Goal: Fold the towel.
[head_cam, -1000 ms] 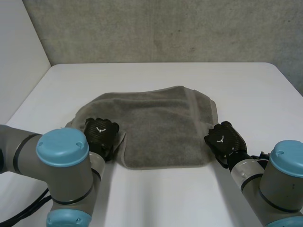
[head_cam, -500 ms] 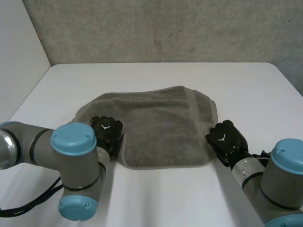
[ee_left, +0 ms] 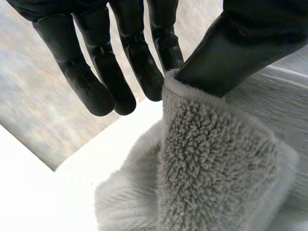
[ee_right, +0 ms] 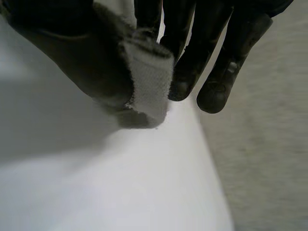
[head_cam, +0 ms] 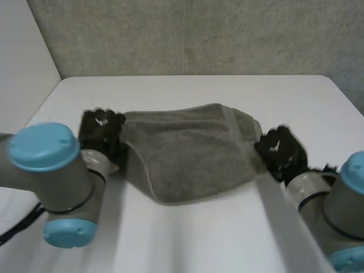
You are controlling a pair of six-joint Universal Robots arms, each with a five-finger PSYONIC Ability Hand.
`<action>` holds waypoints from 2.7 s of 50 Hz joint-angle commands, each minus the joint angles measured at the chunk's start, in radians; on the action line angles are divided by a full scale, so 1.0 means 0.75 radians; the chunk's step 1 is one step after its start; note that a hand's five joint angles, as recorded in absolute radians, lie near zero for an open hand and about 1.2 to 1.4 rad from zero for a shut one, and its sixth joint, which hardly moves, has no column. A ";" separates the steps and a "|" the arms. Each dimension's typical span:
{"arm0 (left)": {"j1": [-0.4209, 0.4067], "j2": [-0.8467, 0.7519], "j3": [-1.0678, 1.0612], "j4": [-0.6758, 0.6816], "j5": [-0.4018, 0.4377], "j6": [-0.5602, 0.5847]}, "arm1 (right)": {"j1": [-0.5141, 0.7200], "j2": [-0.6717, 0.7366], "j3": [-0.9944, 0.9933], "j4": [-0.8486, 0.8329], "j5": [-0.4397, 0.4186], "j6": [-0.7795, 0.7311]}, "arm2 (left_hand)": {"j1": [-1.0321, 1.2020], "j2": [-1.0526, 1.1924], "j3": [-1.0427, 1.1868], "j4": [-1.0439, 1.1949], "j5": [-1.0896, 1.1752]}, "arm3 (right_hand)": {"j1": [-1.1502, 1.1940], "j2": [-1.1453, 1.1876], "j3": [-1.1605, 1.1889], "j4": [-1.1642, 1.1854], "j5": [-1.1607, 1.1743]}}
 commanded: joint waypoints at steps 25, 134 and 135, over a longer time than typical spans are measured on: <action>0.433 0.397 0.231 -0.564 0.505 0.001 | -0.207 -0.071 -1.247 1.547 -0.179 0.162 | -0.018 -0.129 -0.188 -0.155 -0.317 | 0.266 0.093 0.098 0.086 0.130; 0.335 -0.749 0.830 0.046 0.617 0.280 | -0.072 0.927 -1.789 0.974 0.254 0.203 | -1.055 -1.166 -1.224 -1.192 -1.354 | -0.977 -1.150 -1.145 -1.157 -1.113; 0.327 -0.743 0.826 0.046 0.611 0.282 | -0.068 0.927 -1.785 0.974 0.266 0.203 | -1.129 -1.240 -1.298 -1.266 -1.428 | -1.024 -1.197 -1.192 -1.203 -1.160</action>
